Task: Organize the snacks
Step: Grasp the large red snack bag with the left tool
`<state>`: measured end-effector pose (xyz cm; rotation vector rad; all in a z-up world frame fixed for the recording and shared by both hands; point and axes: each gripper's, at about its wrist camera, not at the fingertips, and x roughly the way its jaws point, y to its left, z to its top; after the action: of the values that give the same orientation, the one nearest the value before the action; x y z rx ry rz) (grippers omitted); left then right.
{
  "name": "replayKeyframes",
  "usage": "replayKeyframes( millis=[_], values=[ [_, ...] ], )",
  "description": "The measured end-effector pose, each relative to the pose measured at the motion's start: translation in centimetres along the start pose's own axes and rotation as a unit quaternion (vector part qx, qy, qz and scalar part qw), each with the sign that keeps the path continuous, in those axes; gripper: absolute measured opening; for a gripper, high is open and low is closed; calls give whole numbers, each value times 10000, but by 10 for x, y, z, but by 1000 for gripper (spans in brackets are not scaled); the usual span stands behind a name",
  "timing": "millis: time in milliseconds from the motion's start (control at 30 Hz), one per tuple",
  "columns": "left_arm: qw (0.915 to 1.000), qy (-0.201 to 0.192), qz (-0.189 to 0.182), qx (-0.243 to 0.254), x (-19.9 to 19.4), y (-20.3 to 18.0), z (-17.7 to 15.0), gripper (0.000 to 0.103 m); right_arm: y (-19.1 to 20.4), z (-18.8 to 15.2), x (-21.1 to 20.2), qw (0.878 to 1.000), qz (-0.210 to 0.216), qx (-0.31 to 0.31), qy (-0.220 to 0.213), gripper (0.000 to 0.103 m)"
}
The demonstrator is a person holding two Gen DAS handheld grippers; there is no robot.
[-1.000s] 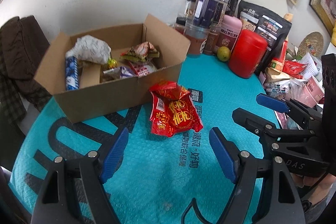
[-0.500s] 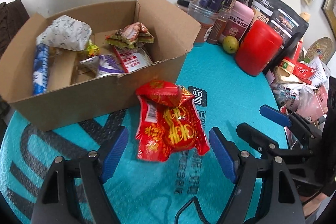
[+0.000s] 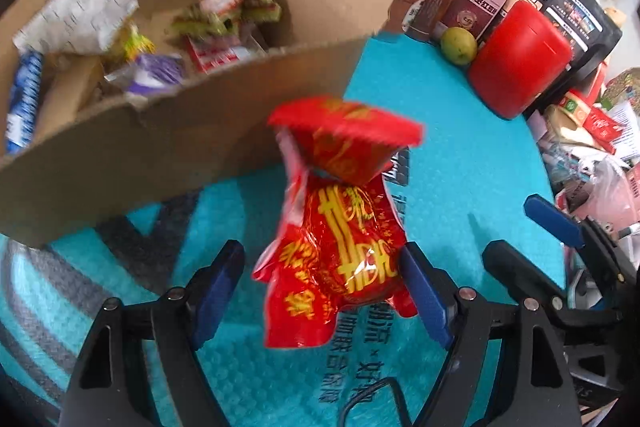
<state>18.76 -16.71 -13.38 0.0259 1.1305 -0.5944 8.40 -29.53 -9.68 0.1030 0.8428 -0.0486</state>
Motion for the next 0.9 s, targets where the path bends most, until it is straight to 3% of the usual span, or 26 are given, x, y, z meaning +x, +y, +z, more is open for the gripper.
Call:
replayKeyframes(
  millis=[200, 233, 300, 400, 567, 900],
  values=[
    [9996, -295, -43, 4, 1, 2, 1, 79, -1, 1, 3, 10000, 14, 54, 66, 76],
    [9995, -317, -96, 7, 0, 4, 1, 75, -1, 1, 3, 10000, 10, 63, 72, 76],
    [9987, -273, -423, -49, -4, 7, -1, 51, 0, 2, 3, 10000, 2, 60, 68, 76],
    [9986, -310, -429, 92, -8, 3, -5, 40, 3, 6, 3, 10000, 19, 14, 43, 76],
    [9986, -321, -400, 119, -19, 12, -17, 40, 12, 14, 5, 9999, 122, -111, -1, 76],
    [9993, -316, -119, -139, -57, 56, -55, 40, 60, 15, 25, 9950, 790, -543, 268, 76]
  ],
)
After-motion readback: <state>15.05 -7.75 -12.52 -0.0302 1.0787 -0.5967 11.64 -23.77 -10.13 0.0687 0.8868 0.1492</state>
